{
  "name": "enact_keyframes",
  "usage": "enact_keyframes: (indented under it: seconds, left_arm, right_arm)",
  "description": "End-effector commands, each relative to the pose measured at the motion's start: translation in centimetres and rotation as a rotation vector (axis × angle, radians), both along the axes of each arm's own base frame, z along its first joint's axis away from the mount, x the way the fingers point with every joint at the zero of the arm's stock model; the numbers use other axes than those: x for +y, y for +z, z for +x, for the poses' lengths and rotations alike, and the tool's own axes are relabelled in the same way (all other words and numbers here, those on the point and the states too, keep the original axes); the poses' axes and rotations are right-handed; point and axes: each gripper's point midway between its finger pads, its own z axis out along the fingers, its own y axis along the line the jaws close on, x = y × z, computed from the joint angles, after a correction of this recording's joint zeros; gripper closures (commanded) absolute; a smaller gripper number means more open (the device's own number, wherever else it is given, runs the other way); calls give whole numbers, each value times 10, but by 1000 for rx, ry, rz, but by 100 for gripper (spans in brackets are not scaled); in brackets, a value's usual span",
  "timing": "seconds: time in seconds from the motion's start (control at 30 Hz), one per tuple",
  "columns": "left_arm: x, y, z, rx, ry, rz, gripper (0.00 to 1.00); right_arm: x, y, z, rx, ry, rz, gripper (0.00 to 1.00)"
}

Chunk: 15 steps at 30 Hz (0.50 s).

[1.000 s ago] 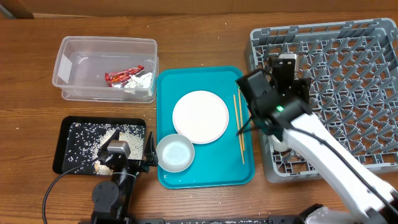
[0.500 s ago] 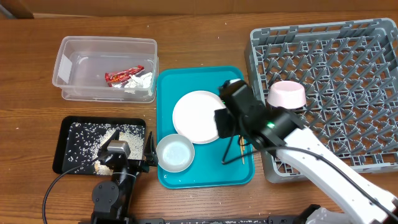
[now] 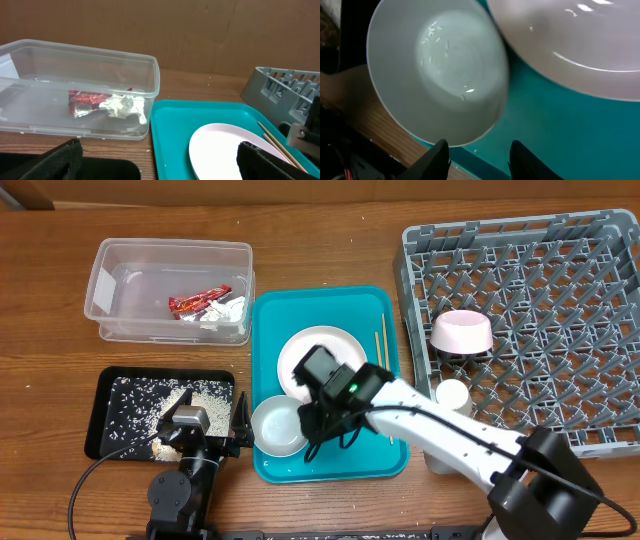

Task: Sort waste into correct bins and load items into the dishwasher
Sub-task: 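Grasp the rim of the small white bowl with the right gripper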

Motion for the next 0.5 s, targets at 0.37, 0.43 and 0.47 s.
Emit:
enact_keyframes:
  seconds: [0.37, 0.43, 0.47]
  left_arm:
    - [-1, 0, 0, -4, -1, -6, 0]
    - [-1, 0, 0, -4, -1, -6, 0]
    - [-1, 0, 0, -4, -1, -6, 0]
  right_arm:
    - [5, -29, 20, 20, -168, -53, 96]
    - [-1, -22, 23, 6, -187, -77, 96]
    - [-9, -18, 26, -14, -209, -106, 96]
